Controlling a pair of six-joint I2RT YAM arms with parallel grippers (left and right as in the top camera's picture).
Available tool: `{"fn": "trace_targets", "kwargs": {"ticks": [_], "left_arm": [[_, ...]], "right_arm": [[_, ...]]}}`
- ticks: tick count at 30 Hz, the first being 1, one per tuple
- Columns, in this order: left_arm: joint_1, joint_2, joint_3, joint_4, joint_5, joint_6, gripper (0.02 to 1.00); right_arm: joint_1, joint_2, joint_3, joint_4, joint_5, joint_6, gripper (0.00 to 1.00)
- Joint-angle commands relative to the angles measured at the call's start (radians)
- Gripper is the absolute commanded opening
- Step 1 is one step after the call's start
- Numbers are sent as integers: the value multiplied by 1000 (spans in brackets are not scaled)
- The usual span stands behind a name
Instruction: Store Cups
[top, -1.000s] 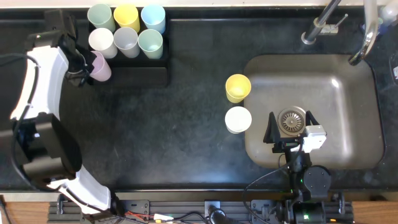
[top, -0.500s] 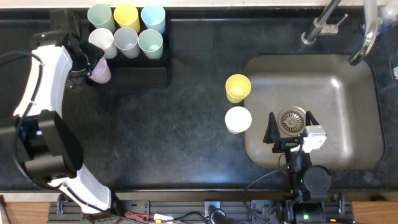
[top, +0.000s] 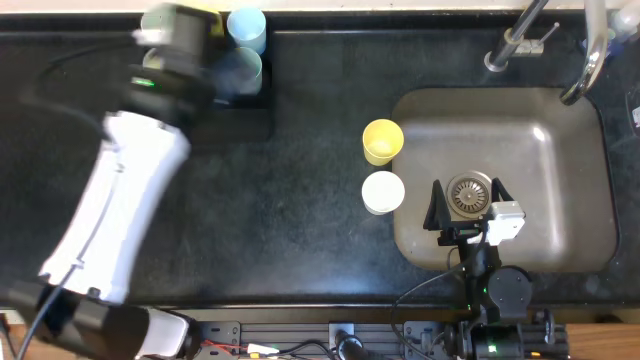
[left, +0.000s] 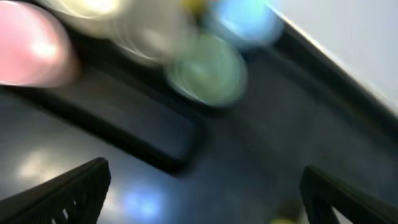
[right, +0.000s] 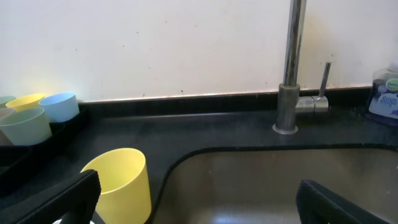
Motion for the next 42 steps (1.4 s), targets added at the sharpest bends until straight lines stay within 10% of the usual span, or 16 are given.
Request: {"fn": "trace_targets", "kwargs": {"ticks": [1, 8, 21, 31, 33, 35, 37, 42], "left_arm": [[-282, 86, -3, 75, -184, -85, 998], [-481, 172, -3, 153, -129, -347, 998], [-420, 331, -3, 150, 184, -362, 972], [-411, 380, -3, 157, 224, -372, 969], [-402, 381, -3, 156, 221, -372, 794], [-397, 381, -3, 158, 209, -372, 240], [-394, 381, -3, 164, 200, -372, 36], [-387, 381, -3, 180, 181, -372, 36]], "right_arm": [[-1, -8, -13, 5, 9, -3, 996], [-1, -8, -13, 5, 9, -3, 998], [-1, -8, -13, 5, 9, -3, 998], [-1, -8, -13, 5, 9, -3, 993], [-1, -8, -13, 5, 9, -3, 998], [-1, -8, -13, 5, 9, -3, 996], [-1, -8, -13, 5, 9, -3, 998], [-1, -8, -13, 5, 9, -3, 998]]}}
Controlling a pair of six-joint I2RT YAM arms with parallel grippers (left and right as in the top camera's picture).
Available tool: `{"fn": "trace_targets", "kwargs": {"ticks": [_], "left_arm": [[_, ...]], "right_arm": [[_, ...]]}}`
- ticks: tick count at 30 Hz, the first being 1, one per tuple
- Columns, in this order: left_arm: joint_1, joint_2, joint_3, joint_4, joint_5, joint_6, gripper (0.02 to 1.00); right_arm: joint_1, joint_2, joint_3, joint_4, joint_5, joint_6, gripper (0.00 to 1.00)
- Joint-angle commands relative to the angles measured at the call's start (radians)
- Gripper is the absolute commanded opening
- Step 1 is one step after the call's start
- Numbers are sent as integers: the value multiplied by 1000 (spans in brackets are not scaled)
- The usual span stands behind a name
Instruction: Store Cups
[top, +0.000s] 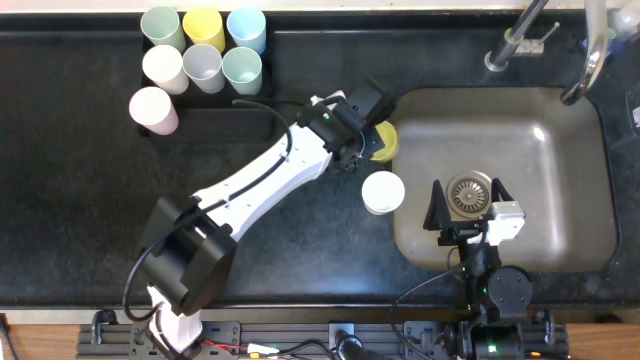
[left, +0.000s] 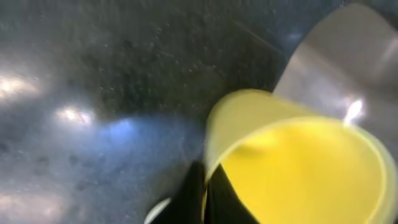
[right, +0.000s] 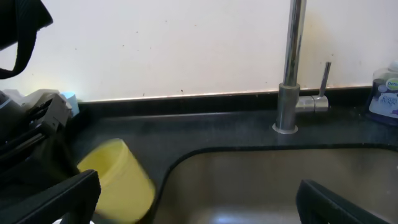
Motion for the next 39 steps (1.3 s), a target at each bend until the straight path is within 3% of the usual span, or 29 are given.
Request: {"fn": "trace_targets", "kwargs": {"ticks": [1, 7, 12, 21, 39], "left_arm": [[13, 15, -1, 13, -33, -2, 36], [76, -50, 18, -28, -106, -2, 36], [262, -214, 18, -165, -170, -2, 36], [629, -272, 12, -370, -88, -2, 38], [778, -148, -22, -326, -46, -1, 36]], "right_arm": [[-1, -8, -13, 5, 10, -3, 998], [-1, -8, -13, 5, 9, -3, 998], [-1, -8, -13, 5, 10, -3, 998], [-1, -8, -13, 5, 10, -3, 998], [-1, -8, -13, 5, 10, -3, 998]]}}
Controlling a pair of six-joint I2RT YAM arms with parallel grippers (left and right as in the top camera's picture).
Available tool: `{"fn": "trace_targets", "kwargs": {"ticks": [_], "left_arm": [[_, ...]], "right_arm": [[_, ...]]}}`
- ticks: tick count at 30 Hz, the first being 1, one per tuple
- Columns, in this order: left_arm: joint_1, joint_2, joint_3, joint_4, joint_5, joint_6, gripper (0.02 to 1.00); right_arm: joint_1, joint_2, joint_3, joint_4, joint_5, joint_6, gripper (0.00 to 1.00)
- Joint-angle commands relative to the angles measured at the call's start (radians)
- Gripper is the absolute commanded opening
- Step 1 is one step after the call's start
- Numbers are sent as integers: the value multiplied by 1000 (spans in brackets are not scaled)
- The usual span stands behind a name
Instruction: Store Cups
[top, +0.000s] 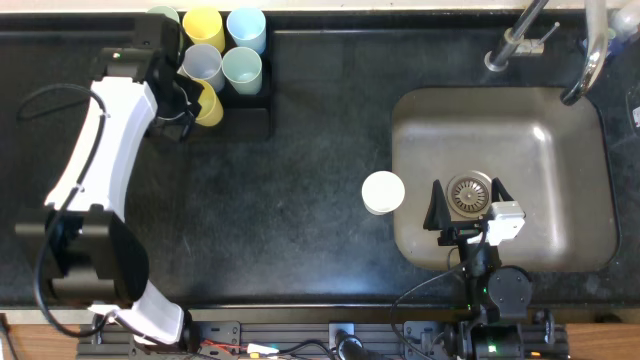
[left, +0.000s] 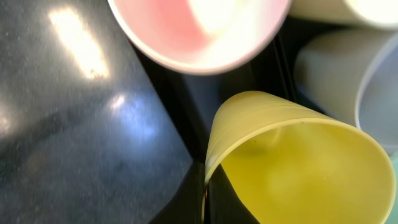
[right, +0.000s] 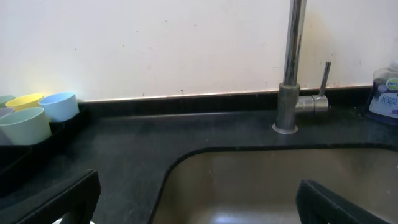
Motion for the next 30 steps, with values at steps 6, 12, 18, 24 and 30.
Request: {"fn": "trace_targets", "kwargs": {"ticks": [6, 12, 18, 24, 30], "left_arm": [[61, 14, -5, 14, 11, -3, 36], [53, 37, -5, 13, 31, -2, 36], [29, 63, -5, 13, 34, -2, 36], [10, 105, -5, 13, 34, -3, 36], [6, 115, -5, 14, 14, -3, 36]], "right_arm": [[-1, -8, -13, 5, 9, -3, 998], [-1, -8, -13, 5, 9, -3, 996], [-1, -8, -13, 5, 9, -3, 998], [-1, -8, -13, 5, 9, -3, 996], [-1, -8, -13, 5, 9, -3, 998]]}}
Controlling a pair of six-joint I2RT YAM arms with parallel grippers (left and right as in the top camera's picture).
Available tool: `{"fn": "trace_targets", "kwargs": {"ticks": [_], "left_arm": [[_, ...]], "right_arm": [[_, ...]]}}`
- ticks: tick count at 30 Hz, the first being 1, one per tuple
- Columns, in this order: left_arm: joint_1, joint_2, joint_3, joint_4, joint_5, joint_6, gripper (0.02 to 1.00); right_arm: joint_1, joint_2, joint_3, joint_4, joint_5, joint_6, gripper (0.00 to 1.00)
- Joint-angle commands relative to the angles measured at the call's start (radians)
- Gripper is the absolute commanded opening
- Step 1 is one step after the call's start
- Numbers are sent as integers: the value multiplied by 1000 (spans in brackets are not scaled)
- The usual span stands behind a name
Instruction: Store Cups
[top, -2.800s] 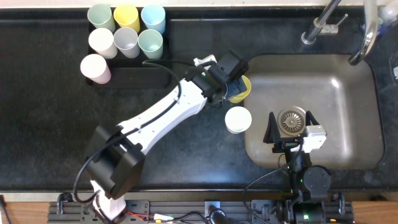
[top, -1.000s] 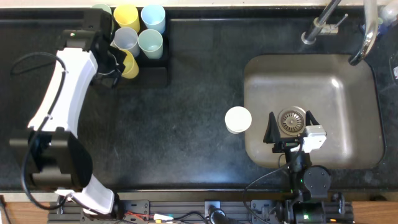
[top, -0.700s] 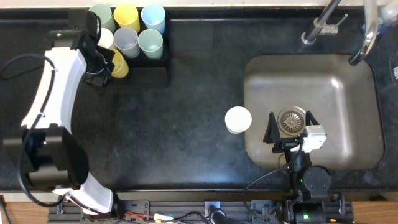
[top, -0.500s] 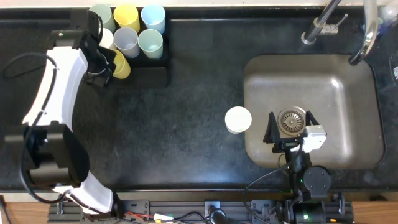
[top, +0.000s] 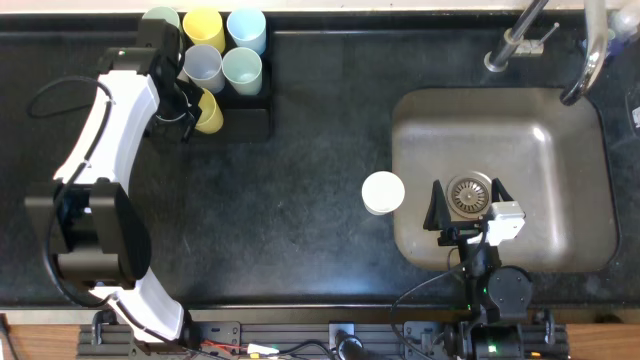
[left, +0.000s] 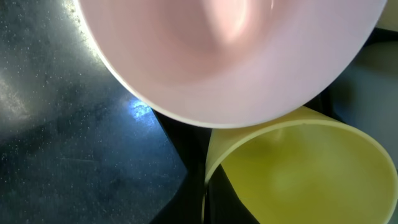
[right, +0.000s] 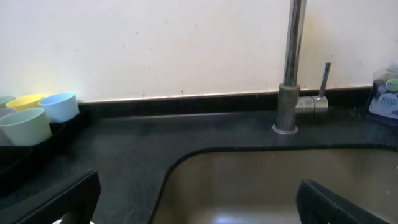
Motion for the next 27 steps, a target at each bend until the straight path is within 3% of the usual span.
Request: {"fn": "trace_targets", "kwargs": {"ticks": [1, 2, 3, 4, 5, 17, 23, 27], "left_arm": [[-6, 26, -4, 1, -17, -3, 38], [-6, 26, -4, 1, -17, -3, 128], [-6, 26, -4, 0, -17, -3, 347], [-6, 26, -4, 0, -17, -2, 625], [-6, 26, -4, 0, -17, -3, 998], [-6, -58, -4, -37, -29, 35, 998], [-23, -259, -4, -85, -74, 217, 998], [-45, -433, -4, -198, -111, 461, 998]], "right_arm": [[-1, -9, -13, 5, 9, -3, 998], [-1, -9, -13, 5, 9, -3, 998], [-1, -9, -13, 5, 9, -2, 998], [-1, -9, -13, 5, 9, -2, 996], [-1, -9, -13, 5, 9, -3, 998], [-1, -9, -13, 5, 9, -2, 998], [-1, -9, -13, 5, 9, -3, 998], [-1, -9, -13, 5, 9, -3, 998]]}}
